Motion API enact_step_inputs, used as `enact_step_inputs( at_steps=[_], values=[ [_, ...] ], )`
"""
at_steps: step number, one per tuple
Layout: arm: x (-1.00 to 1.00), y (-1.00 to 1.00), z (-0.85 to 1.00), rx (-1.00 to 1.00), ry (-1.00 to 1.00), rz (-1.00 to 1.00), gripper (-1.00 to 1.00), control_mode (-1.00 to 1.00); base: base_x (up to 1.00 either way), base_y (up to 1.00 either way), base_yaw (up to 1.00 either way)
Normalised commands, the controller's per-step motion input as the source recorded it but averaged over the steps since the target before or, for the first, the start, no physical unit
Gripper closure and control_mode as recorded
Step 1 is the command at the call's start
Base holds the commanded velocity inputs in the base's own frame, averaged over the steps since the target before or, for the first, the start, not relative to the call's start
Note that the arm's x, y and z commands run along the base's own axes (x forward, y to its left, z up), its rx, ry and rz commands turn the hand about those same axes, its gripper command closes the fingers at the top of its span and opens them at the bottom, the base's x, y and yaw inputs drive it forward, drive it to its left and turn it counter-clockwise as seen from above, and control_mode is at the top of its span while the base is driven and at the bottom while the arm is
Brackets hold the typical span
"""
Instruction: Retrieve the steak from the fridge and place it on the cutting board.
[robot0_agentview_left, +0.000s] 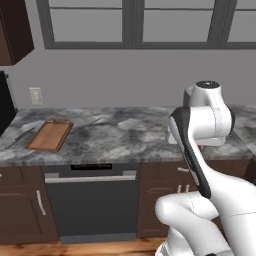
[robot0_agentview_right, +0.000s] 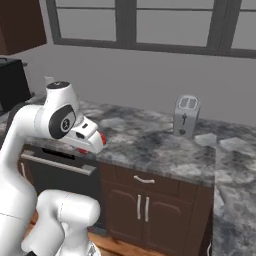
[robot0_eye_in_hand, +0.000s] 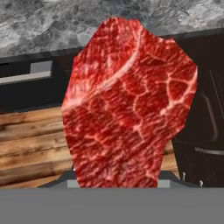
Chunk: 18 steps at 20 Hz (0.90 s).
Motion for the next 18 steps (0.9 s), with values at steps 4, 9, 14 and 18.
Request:
enact_step_inputs(
  at_steps=[4,9,14,18],
  values=[
    [0.00,0.00,0.00,0.00,0.00,0.00,1.00,1.00,0.41,-0.04,0.00],
    [0.00,0.00,0.00,0.00,0.00,0.00,1.00,1.00,0.35,0.06,0.00],
    [0.00,0.00,0.00,0.00,0.00,0.00,1.00,1.00,0.29,0.44,-0.07],
    [0.00,0.00,0.00,0.00,0.00,0.00,1.00,1.00,0.34,0.60,-0.13]
  ],
)
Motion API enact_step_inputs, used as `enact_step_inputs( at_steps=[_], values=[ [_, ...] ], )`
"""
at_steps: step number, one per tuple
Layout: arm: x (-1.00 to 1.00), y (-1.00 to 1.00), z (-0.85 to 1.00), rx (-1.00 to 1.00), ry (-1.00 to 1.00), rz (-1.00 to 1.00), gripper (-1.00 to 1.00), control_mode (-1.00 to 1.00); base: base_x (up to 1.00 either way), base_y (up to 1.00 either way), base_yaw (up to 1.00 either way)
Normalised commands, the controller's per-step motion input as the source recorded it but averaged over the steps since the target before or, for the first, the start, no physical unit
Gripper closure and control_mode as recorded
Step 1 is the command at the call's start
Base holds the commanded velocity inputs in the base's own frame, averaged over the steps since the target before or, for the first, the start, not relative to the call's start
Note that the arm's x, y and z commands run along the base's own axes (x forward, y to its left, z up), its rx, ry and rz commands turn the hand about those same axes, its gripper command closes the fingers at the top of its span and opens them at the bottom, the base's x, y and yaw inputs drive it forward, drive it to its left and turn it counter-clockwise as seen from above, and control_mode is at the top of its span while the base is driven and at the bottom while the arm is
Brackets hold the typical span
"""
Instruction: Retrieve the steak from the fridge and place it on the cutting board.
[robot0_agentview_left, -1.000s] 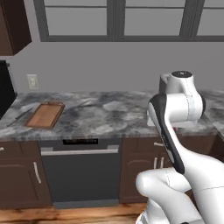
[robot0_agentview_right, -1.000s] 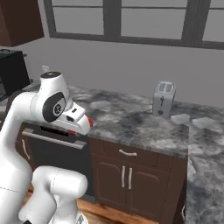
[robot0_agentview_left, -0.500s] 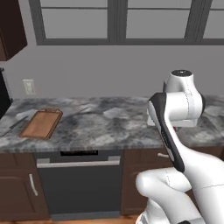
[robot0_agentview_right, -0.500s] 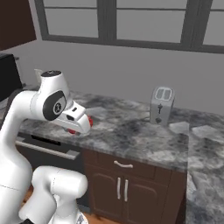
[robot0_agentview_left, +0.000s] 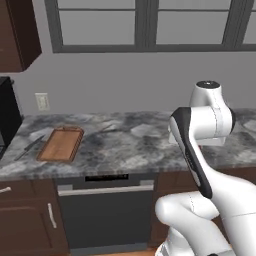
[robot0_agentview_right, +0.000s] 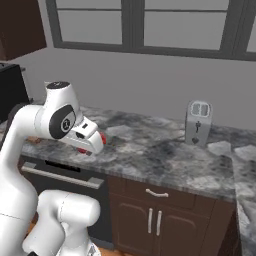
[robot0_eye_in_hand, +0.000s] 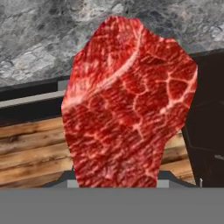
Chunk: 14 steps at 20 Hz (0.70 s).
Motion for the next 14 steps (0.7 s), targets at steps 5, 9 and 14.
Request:
enact_step_inputs(
  at_steps=[5,9,14],
  values=[
    [0.00,0.00,0.00,0.00,0.00,0.00,1.00,1.00,0.35,0.67,-0.15],
    [0.00,0.00,0.00,0.00,0.00,0.00,1.00,1.00,0.18,0.67,-0.12],
    [0.00,0.00,0.00,0.00,0.00,0.00,1.00,1.00,0.12,0.63,-0.10]
  ],
)
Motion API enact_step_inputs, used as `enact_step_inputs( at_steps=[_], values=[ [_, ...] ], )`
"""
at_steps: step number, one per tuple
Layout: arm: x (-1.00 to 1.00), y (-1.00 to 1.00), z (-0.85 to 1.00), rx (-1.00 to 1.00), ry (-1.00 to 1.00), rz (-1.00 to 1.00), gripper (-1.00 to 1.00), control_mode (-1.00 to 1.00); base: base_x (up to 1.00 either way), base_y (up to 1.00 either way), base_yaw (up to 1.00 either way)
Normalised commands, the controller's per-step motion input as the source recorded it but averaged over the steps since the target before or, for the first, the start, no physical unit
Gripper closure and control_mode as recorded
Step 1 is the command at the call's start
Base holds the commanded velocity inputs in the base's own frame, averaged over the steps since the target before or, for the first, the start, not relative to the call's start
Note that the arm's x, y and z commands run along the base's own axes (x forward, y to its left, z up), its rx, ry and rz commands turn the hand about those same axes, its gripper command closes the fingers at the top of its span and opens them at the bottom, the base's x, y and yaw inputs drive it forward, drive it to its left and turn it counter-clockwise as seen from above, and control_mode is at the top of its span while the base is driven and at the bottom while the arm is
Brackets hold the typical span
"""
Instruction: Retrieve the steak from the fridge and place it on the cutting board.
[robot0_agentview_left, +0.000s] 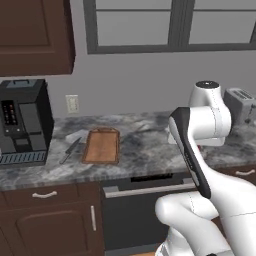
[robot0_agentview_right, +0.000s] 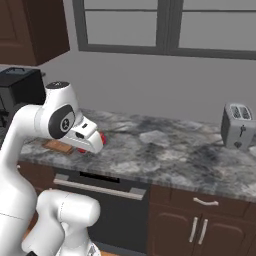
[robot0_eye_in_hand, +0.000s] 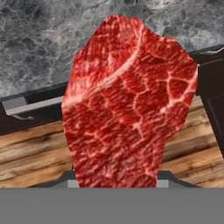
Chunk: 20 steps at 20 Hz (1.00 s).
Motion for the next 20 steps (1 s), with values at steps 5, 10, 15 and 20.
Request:
enact_step_inputs(
  at_steps=[5,10,15,20],
  values=[
    [0.00,0.00,0.00,0.00,0.00,0.00,1.00,1.00,0.11,0.52,-0.06],
    [0.00,0.00,0.00,0.00,0.00,0.00,1.00,1.00,0.20,0.46,-0.06],
    [0.00,0.00,0.00,0.00,0.00,0.00,1.00,1.00,0.09,0.55,-0.08],
    [0.00,0.00,0.00,0.00,0.00,0.00,1.00,1.00,0.17,0.62,-0.10]
  ],
)
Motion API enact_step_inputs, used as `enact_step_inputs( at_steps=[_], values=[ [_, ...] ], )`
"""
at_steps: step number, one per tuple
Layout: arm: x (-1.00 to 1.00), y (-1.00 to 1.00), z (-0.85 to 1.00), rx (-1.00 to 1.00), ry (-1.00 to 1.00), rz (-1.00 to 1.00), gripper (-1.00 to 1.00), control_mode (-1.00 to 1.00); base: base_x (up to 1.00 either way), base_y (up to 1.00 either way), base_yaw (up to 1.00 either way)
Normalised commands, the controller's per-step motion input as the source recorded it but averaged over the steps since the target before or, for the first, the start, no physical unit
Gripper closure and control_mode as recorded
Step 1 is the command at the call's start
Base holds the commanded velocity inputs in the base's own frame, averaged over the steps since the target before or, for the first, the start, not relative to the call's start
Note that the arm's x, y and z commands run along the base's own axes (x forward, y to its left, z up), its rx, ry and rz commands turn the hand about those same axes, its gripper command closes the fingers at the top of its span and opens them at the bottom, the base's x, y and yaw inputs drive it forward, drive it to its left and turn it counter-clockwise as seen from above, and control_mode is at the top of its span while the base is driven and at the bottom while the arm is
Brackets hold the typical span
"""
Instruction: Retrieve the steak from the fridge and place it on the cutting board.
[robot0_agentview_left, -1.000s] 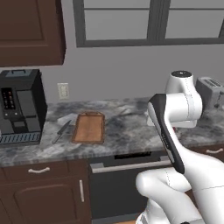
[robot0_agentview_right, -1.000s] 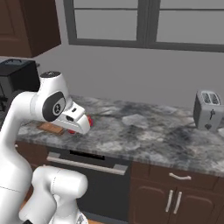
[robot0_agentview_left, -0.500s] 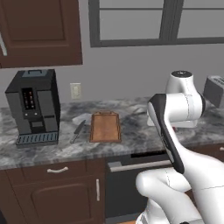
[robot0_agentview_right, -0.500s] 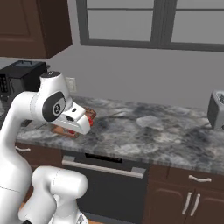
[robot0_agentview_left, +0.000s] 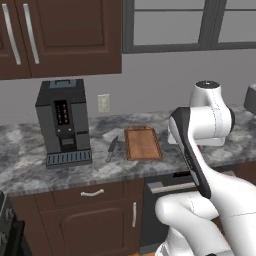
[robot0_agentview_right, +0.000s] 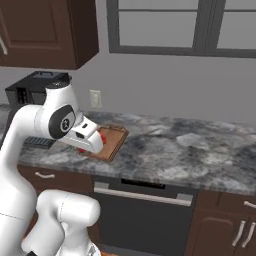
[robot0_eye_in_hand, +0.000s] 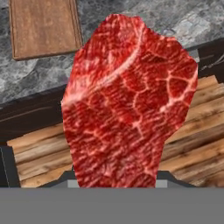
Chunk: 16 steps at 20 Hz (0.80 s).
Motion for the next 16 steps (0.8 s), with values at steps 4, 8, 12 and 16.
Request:
enact_step_inputs(
  at_steps=[4,8,12,16],
  values=[
    [0.00,0.00,0.00,0.00,0.00,0.00,1.00,1.00,0.41,0.43,-0.05],
    [0.00,0.00,0.00,0.00,0.00,0.00,1.00,1.00,0.56,0.04,0.00],
    [0.00,0.00,0.00,0.00,0.00,0.00,1.00,1.00,0.28,0.00,0.01],
    [0.00,0.00,0.00,0.00,0.00,0.00,1.00,1.00,0.00,0.00,0.00]
  ],
)
